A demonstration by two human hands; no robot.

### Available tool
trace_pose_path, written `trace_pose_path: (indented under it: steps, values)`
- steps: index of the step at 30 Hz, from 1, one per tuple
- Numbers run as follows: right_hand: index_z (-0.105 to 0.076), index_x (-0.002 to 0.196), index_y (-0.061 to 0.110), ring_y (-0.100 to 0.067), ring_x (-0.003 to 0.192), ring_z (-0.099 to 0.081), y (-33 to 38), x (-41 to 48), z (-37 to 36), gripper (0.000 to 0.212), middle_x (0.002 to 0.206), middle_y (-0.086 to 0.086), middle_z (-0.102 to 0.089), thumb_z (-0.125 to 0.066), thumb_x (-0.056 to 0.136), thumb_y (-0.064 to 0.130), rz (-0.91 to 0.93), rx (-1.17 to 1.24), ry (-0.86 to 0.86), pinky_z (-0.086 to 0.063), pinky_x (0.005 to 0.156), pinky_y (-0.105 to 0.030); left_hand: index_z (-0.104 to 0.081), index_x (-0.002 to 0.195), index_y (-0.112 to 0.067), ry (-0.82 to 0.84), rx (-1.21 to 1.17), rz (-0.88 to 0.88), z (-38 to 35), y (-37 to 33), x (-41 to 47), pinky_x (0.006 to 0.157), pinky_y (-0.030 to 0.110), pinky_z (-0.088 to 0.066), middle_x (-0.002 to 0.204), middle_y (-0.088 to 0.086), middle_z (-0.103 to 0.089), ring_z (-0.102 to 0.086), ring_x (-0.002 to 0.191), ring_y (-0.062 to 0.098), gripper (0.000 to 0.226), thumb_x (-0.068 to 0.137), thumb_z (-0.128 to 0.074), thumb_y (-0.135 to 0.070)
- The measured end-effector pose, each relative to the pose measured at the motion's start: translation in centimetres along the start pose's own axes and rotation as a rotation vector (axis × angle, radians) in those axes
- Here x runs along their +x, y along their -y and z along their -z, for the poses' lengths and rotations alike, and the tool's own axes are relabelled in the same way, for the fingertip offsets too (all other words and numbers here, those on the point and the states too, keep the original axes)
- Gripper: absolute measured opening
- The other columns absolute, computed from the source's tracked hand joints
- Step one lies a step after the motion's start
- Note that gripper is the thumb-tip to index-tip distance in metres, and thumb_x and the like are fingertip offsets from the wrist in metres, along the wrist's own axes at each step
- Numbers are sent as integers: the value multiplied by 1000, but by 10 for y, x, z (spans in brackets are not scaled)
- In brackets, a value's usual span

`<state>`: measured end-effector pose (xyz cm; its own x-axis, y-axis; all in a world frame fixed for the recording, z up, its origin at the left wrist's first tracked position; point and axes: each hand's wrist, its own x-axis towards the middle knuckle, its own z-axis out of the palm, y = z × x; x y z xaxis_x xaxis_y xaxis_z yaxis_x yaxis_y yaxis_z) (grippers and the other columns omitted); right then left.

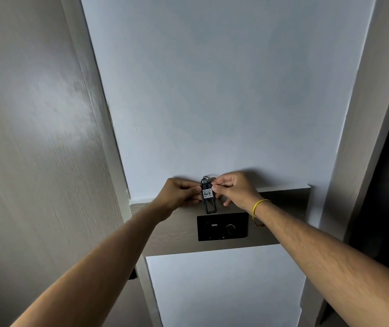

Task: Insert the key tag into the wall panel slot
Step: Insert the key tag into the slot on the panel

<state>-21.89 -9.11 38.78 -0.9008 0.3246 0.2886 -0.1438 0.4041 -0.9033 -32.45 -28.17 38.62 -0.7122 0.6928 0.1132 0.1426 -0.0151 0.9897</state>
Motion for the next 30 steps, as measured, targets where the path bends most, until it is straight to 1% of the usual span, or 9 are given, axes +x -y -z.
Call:
trace_pose_path:
  steps: [3,7,13,17,18,24,27,30]
  values:
    - [-75,89,21,-10,65,-71,-1,0,0,13,80,-4,-77,-74,92,8,-1,2,-8,-54,43,-23,-79,111,1,-8,5,0,0,0,0,81,26,-65,94,17,-80,-76,79,14,19,97,-70,-8]
    - [-75,91,20,-9,65,-70,-4,1,-1,11,82,-4,-77,-74,92,9,-6,8,-18,-54,44,-23,-78,113,3,1,7,-2,0,1,1,85,28,-65,99,20,-79,-76,81,15,21,97,-70,-8]
    - [-74,93,17,-9,62,-68,-7,1,-4,10,82,-7,-76,-74,92,7,-7,31,-39,-53,41,-22,-78,112,2,-9,5,-5,-1,0,0,81,25,-65,94,17,-80,-76,78,13,20,97,-70,-7]
    - [-74,88,22,-13,64,-68,-10,0,-6,14,81,-6,-76,-74,91,8,5,33,-53,-53,41,-23,-77,114,4,-15,14,-5,-1,0,0,81,25,-65,102,26,-78,-76,80,15,22,97,-70,-8]
    - [-74,88,22,-12,64,-69,-10,0,-6,14,81,-6,-76,-74,91,8,6,32,-55,-53,41,-24,-78,113,3,-13,13,-7,-1,0,-1,81,25,-65,103,26,-78,-76,81,15,21,97,-70,-8]
    - [-75,92,17,-13,66,-69,-9,-2,-6,9,84,-7,-77,-74,91,8,6,39,-62,-53,42,-24,-80,108,0,-14,3,0,-2,0,-2,79,23,-65,89,12,-81,-76,79,13,16,97,-70,-7]
    - [-75,90,19,-14,67,-69,-9,-2,-7,12,86,-10,-77,-74,91,7,8,39,-65,-53,41,-24,-80,107,0,-16,6,-4,-3,-1,-3,79,23,-65,89,12,-81,-76,79,12,16,97,-70,-7]
    - [-74,86,22,-12,65,-68,-8,-3,-7,16,86,-9,-77,-74,91,7,14,40,-74,-53,41,-24,-80,105,-1,-15,7,-2,-3,-1,-3,79,24,-65,89,12,-81,-77,79,12,15,97,-69,-7]
